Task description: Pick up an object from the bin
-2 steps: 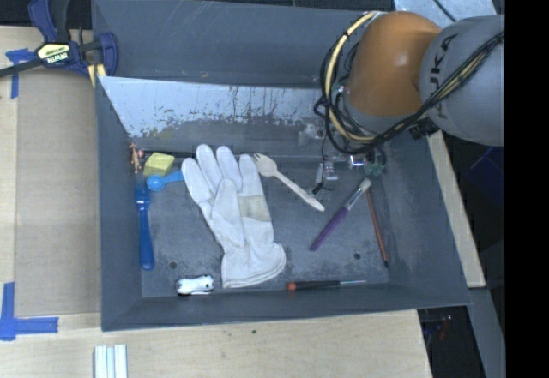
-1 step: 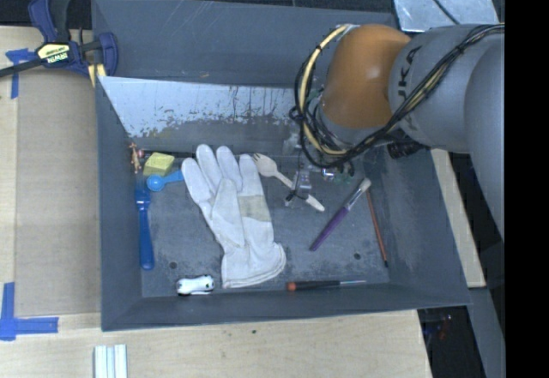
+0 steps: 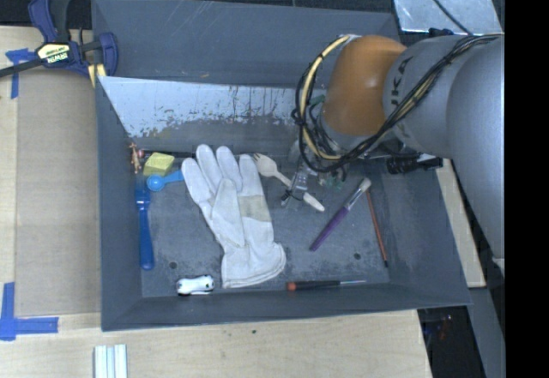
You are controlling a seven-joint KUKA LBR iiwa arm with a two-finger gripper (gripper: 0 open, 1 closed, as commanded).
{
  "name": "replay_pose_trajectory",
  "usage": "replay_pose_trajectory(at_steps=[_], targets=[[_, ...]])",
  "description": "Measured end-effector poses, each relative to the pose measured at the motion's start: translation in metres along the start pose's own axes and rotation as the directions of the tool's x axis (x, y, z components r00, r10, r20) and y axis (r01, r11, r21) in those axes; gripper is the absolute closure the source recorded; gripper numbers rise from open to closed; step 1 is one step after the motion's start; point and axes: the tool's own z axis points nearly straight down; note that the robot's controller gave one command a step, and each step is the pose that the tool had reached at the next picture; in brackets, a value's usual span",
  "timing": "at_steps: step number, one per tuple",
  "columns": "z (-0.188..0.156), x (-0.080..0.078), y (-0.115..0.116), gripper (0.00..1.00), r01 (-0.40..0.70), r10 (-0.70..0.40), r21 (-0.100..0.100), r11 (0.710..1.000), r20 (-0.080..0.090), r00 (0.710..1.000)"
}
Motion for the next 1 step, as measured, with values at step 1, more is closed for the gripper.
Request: replay_pose_trajectory(at_steps=[1], targets=[[-0.0025,-0.0049,-0.0011,1.0,0.023,-0.023,-0.002,1.0,0.016,1.0]])
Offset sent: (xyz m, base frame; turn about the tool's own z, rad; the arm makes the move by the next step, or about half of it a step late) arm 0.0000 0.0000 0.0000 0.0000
